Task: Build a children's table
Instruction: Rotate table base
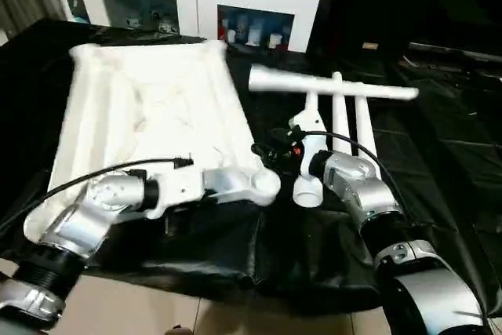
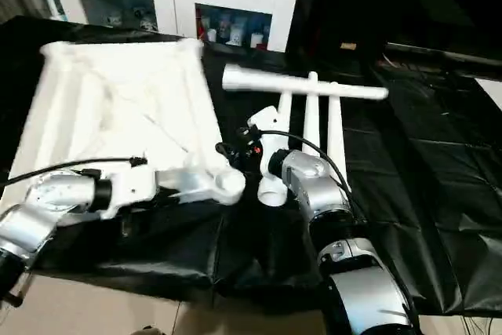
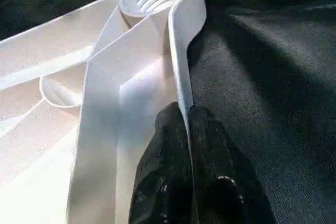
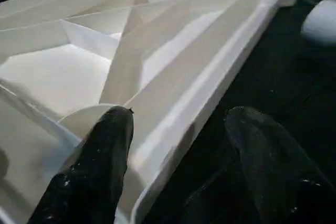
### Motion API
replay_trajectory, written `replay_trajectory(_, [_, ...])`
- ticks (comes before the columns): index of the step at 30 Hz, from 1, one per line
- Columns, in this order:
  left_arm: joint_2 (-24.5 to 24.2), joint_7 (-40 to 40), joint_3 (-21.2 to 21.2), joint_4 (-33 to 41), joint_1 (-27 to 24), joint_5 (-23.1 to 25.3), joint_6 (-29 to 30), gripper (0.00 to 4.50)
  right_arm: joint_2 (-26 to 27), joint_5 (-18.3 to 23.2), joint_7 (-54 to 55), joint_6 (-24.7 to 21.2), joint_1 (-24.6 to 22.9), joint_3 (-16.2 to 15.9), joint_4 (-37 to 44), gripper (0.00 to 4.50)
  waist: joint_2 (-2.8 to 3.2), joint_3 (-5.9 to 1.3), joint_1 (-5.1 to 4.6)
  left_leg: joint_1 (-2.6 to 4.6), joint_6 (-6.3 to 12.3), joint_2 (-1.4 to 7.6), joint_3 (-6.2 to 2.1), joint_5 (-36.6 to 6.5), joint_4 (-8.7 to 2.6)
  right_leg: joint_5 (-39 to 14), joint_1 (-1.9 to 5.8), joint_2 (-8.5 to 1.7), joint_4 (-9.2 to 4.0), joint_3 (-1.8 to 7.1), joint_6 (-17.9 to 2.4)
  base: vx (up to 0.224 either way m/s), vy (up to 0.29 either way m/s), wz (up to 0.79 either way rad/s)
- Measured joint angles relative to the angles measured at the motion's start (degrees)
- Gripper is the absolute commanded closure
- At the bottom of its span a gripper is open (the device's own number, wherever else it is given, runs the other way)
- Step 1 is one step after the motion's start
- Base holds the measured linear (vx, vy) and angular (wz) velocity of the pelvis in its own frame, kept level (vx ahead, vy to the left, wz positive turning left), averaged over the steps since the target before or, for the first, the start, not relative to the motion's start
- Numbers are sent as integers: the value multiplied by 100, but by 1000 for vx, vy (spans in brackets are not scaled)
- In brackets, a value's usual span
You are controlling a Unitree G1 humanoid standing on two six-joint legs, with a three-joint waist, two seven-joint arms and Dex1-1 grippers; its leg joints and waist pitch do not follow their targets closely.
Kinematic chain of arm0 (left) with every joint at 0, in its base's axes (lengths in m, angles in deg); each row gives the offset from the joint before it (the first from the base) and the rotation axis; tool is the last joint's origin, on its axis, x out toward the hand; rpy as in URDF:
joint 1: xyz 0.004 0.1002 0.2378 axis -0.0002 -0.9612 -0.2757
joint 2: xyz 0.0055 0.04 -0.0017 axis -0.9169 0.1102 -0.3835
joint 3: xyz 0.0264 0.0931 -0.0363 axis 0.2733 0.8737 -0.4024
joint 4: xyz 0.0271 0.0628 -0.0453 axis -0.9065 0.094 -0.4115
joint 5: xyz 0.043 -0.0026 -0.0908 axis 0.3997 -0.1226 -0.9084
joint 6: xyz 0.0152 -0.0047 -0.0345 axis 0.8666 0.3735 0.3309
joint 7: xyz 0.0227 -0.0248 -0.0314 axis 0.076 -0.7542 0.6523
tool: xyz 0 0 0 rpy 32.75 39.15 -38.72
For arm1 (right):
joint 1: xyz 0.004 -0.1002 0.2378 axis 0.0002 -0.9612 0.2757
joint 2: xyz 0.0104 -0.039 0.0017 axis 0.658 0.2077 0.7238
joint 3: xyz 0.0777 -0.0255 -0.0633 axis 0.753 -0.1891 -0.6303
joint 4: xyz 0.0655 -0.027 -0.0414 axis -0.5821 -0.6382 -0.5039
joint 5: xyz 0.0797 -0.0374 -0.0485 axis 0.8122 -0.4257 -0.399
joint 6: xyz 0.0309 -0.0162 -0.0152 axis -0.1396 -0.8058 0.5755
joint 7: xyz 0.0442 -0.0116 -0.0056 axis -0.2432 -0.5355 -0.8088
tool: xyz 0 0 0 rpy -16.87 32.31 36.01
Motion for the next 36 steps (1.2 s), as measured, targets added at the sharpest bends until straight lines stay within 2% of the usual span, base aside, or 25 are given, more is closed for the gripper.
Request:
replay_trajectory(4, [-6,-6,63,-313,112,104,-565,450,-9,-17,16,10,0,-1,0,136,-2,-1,11,0,-1,1,0,1,1,0,0,0,2,0,0,0,0,0])
replay_trajectory(8, [18,-1,96,-523,194,149,-865,450,-15,-42,30,73,0,-7,-2,136,-6,-4,20,-2,-1,1,0,1,2,0,0,0,2,0,0,0,0,0])
replay_trajectory(17, [112,101,96,-870,288,218,-1254,450,-17,-76,59,147,0,-51,-5,136,-18,-10,27,-1,-1,1,2,1,9,1,5,-4,11,0,1,0,0,0])
replay_trajectory(21, [134,162,93,-940,291,264,-1375,450,-20,-166,58,225,0,-83,-9,136,-43,-18,26,-1,-1,1,4,1,11,1,6,-6,15,0,2,0,0,0])
replay_trajectory(30, [55,78,82,-990,292,256,-1707,450,4,-173,58,243,0,-145,-59,136,-142,-10,24,-3,-1,3,8,1,14,-1,5,-7,11,0,3,0,0,0])
replay_trajectory(35, [-44,-29,52,-982,292,195,-1779,450,33,-174,73,253,0,-144,-64,136,-162,-11,18,-2,-2,4,9,2,16,-1,4,-6,16,0,3,0,0,0])
replay_trajectory(36, [-58,-26,50,-982,292,195,-1786,419,42,-174,78,254,0,-144,-64,138,-165,-10,13,0,-3,5,9,2,17,-1,4,-6,19,0,3,0,0,0])
